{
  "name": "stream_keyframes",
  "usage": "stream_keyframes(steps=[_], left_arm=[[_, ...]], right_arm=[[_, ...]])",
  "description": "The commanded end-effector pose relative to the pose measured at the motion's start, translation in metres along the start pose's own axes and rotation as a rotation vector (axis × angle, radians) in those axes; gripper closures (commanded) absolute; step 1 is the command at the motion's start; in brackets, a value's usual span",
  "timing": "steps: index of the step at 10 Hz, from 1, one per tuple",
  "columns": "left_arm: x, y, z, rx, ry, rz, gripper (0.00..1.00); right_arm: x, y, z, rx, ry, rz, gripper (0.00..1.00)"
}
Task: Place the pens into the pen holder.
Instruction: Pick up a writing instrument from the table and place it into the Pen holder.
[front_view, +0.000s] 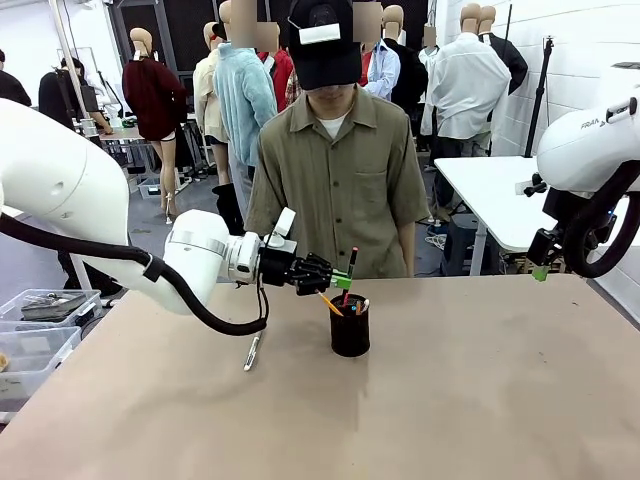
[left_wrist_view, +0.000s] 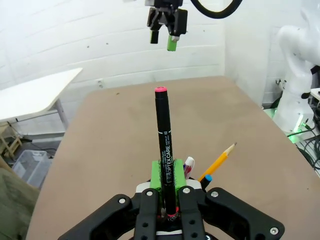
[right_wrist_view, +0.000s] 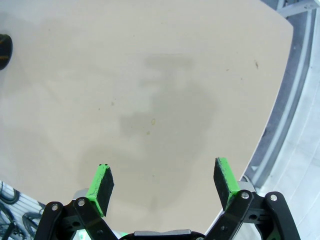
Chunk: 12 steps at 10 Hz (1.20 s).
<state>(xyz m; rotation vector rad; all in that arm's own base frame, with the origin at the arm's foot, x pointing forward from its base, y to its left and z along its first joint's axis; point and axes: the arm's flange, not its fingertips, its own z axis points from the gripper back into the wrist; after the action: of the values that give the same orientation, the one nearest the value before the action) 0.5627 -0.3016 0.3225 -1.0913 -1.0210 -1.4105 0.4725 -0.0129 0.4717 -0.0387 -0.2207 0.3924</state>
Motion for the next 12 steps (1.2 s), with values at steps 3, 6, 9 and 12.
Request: stream_keyframes(steps=[3,6,9,12], left_arm=[[-0.005,0.012,-0.003,-0.043,0.037,0.034,0.90],[-0.002,0.008,0.002,-0.004,0.052,0.024,0.44],[0.013,-0.005,0.024,0.050,0.004,-0.017,0.44],[0.048,-0.032,0.072,0.211,0.143,0.023,0.44]], right_arm=[[-0.003,0.000,-0.001,-0.014,0.008,0.007,0.00],[-0.003,0.000,-0.001,-0.014,0.008,0.007,0.00],[-0.003,0.000,-0.001,-0.014,0.008,0.007,0.00],[-0.003,0.000,-0.001,-0.014,0.008,0.007,0.00]])
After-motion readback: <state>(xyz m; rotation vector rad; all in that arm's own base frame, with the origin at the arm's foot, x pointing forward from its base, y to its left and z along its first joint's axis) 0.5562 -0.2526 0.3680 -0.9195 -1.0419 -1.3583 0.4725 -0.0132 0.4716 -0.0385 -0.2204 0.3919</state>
